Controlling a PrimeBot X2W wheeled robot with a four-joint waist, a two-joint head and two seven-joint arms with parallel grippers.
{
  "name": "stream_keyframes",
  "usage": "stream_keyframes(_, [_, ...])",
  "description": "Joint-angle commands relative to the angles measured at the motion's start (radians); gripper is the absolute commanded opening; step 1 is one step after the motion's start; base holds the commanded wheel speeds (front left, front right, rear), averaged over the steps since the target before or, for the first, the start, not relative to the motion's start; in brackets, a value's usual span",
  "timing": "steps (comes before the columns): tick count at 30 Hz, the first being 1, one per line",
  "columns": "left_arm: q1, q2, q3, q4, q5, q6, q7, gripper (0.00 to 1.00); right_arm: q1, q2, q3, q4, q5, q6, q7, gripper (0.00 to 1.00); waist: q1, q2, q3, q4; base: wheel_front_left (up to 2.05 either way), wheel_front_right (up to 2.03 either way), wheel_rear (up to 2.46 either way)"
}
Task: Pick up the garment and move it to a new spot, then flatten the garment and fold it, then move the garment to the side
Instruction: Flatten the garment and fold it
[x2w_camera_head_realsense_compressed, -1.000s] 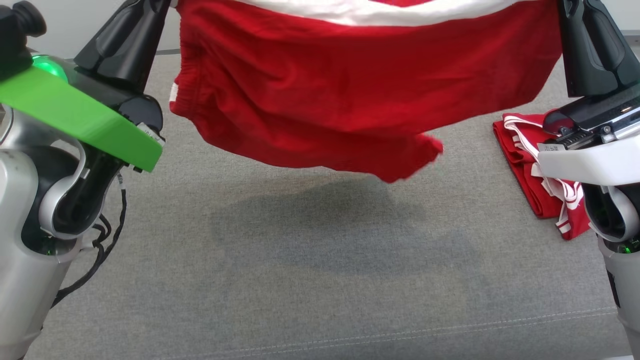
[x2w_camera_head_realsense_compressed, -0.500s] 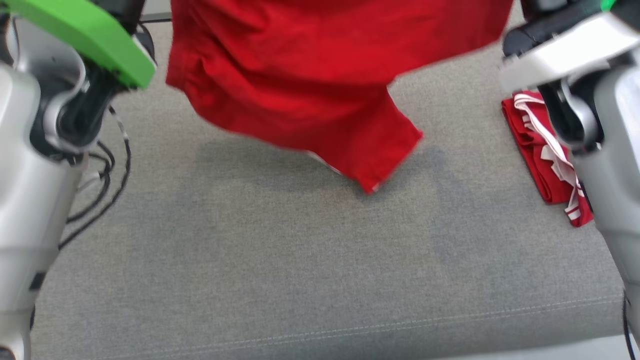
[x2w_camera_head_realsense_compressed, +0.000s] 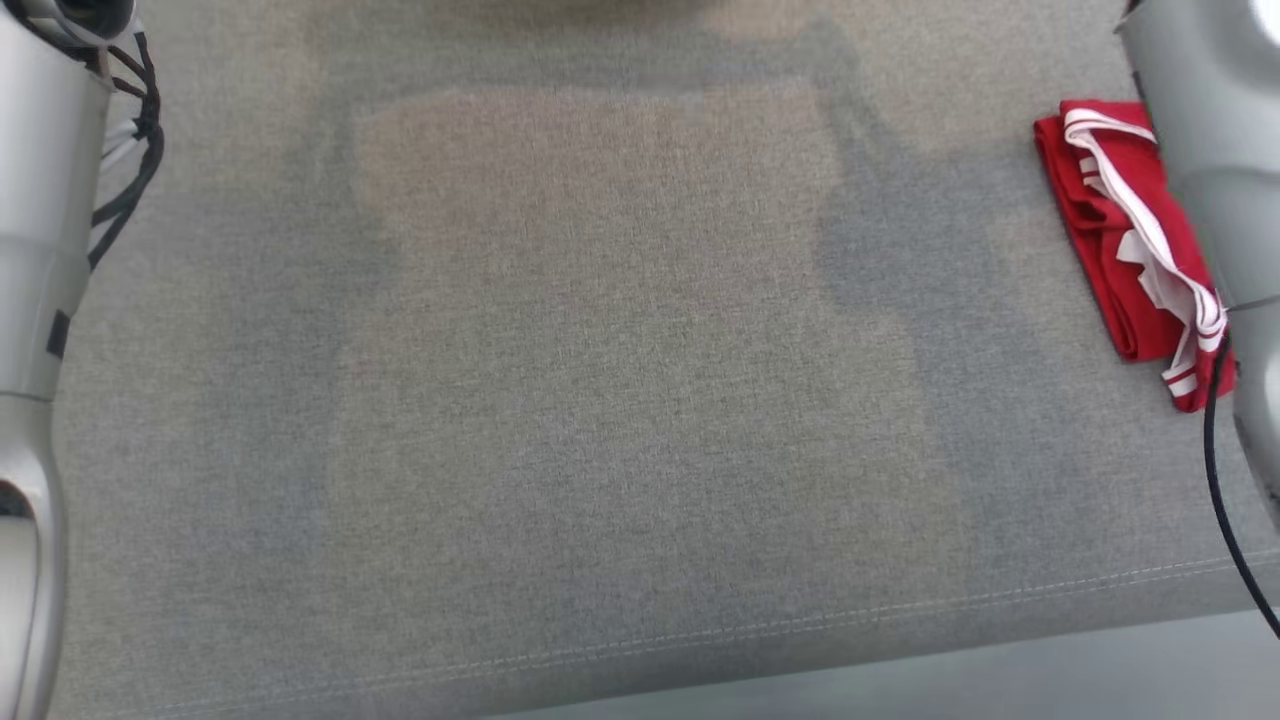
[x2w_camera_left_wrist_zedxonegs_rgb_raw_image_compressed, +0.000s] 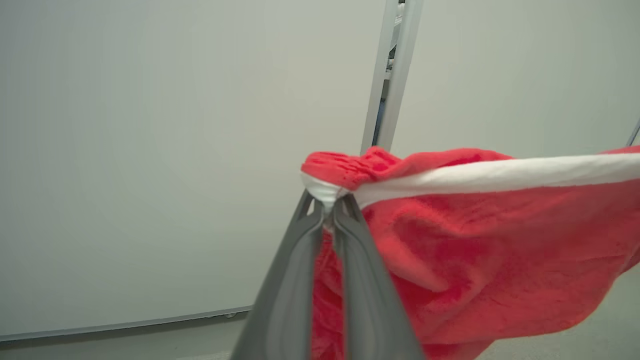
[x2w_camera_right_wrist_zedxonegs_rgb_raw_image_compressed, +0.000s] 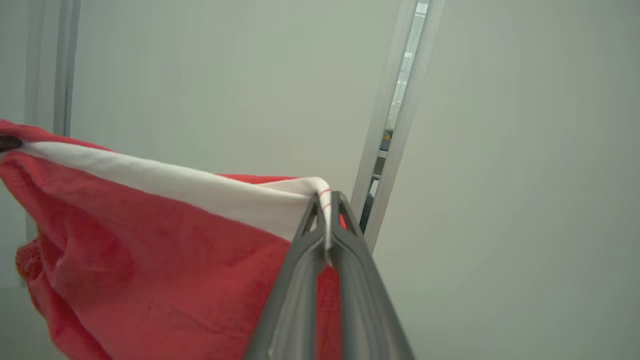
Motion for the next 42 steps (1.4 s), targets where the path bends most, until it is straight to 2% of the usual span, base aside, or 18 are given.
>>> stream_keyframes(1, [-0.003, -0.017, -0.002, 0.029, -0.005, -0.010, -0.014, 0.00, -0.004, 0.009, 0.019, 0.028, -0.004, -0.001, -0.004, 0.00, -0.0001, 0.0000, 0.050, -0.002, 0.00, 0.00, 0.00])
stream_keyframes(6, [0.020, -0.056, -0.012, 0.158, -0.027, -0.041, -0.076, 0.00, -0.005, 0.049, 0.106, 0.114, 0.034, -0.001, -0.009, 0.00, -0.0001, 0.0000, 0.116, -0.003, 0.00, 0.00, 0.00])
stream_keyframes(14, [0.162, -0.125, -0.026, 0.247, -0.089, -0.057, -0.156, 0.00, 0.155, 0.033, 0.216, 0.058, 0.208, -0.001, -0.007, 0.00, -0.0001, 0.0000, 0.168, 0.012, 0.00, 0.00, 0.00])
stream_keyframes(21, [0.319, -0.132, -0.059, 0.153, -0.118, -0.057, -0.191, 0.00, 0.353, -0.024, 0.263, -0.086, 0.375, -0.001, -0.007, 0.00, -0.0001, 0.0000, 0.156, 0.030, 0.00, 0.00, 0.00])
stream_keyframes(31, [0.616, -0.105, -0.058, -0.060, -0.120, -0.057, -0.194, 0.00, 0.705, -0.100, 0.206, -0.307, 0.497, -0.001, -0.008, 0.00, -0.0001, 0.0000, 0.066, 0.028, 0.00, 0.00, 0.00])
stream_keyframes(39, [0.803, -0.044, -0.100, -0.223, -0.189, -0.058, -0.134, 0.00, 0.949, -0.112, 0.120, -0.408, 0.524, -0.001, -0.008, 0.00, -0.0001, 0.0000, -0.014, 0.028, 0.00, 0.00, 0.00])
stream_keyframes(42, [0.883, 0.002, -0.109, -0.297, -0.209, -0.050, -0.104, 0.00, 1.053, -0.106, 0.076, -0.447, 0.526, -0.001, -0.007, 0.00, -0.0001, 0.0000, -0.052, 0.024, 0.00, 0.00, 0.00])
